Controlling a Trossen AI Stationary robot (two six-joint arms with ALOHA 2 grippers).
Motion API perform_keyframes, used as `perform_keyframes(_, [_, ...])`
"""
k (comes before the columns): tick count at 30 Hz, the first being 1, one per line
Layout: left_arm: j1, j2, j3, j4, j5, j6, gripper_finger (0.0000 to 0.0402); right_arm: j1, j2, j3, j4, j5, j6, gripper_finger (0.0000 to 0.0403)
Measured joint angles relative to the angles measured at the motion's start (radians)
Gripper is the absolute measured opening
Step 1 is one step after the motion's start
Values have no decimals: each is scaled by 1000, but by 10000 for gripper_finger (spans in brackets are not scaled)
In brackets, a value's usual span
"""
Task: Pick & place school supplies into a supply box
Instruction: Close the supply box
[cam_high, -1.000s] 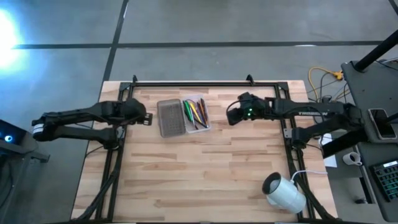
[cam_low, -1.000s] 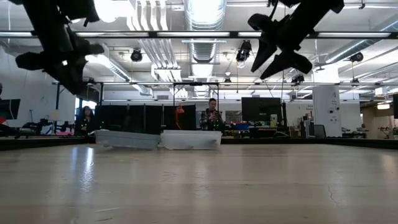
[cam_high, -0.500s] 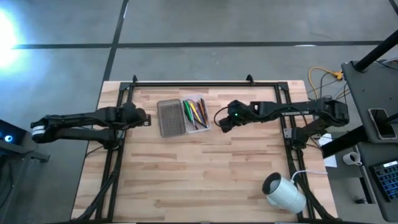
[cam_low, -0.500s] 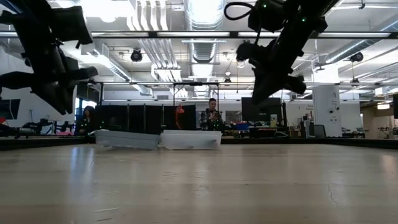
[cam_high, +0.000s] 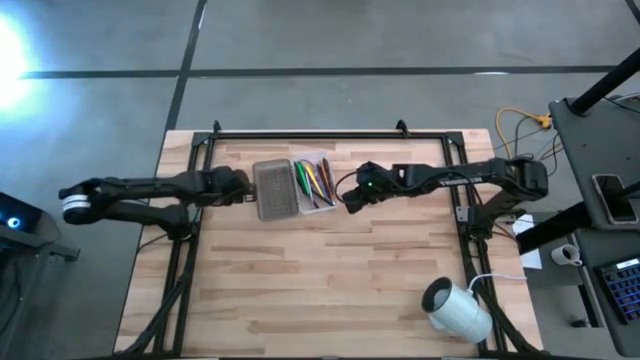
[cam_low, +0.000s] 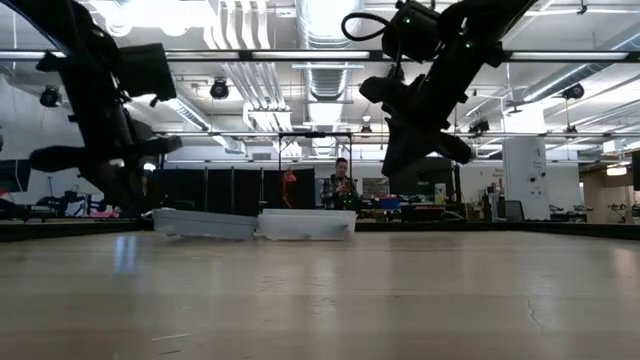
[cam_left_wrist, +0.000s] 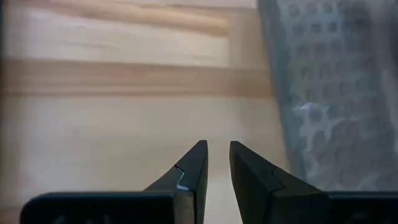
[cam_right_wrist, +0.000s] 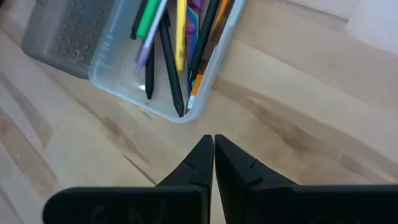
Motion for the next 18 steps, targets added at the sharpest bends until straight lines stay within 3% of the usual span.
perform_keyframes(14, [119, 170, -116, 403, 117, -2, 52, -39, 20, -12, -6, -47, 30, 9])
perform_keyframes(18, [138, 173, -124, 438, 127, -5, 52, -82, 50, -15, -1, -89, 53, 9])
